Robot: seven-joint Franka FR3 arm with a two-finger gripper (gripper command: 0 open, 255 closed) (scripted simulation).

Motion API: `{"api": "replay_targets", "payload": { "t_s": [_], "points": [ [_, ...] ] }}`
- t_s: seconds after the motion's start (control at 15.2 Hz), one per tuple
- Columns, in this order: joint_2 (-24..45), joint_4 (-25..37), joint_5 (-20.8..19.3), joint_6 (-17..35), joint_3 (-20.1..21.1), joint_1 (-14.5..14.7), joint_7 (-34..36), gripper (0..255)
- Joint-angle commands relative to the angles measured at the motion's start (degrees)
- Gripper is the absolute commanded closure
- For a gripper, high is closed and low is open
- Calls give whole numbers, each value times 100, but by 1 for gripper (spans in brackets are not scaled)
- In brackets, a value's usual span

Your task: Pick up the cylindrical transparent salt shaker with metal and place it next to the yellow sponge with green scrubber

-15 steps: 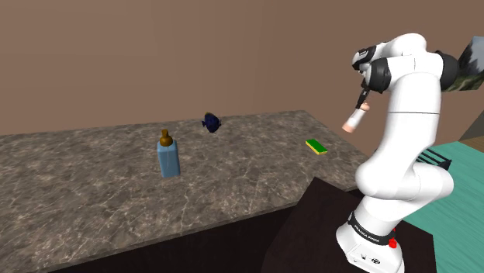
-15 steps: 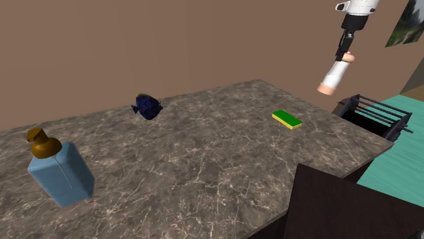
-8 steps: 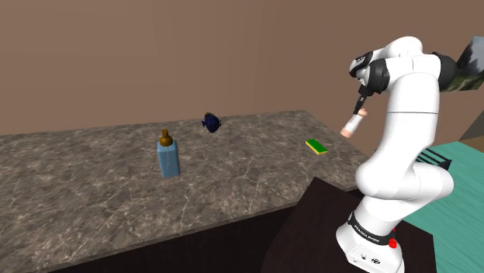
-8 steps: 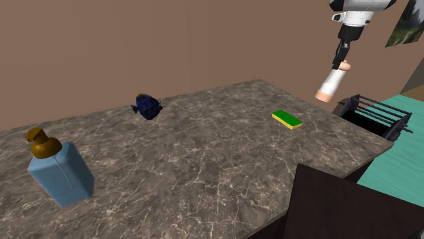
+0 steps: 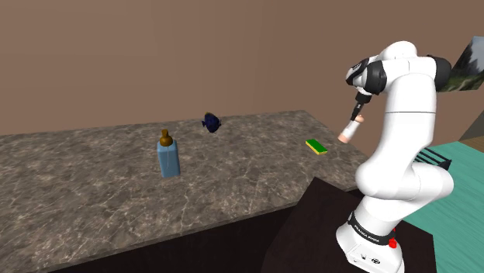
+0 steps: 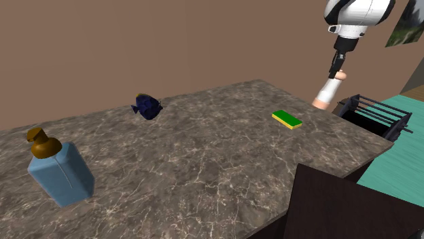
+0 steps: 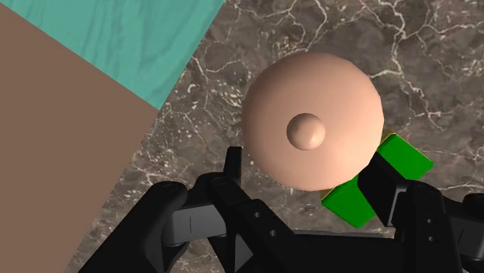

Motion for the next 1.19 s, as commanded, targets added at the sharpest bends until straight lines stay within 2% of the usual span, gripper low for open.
{"api": "replay_targets", "payload": {
  "t_s": [0.0, 0.59, 1.12],
  "points": [
    [57, -84, 39, 139, 21, -10, -32, 255],
    [392, -339, 241, 701, 148, -75, -165, 255],
    [392, -339, 241, 701, 148, -76, -165, 255]
  ]
}}
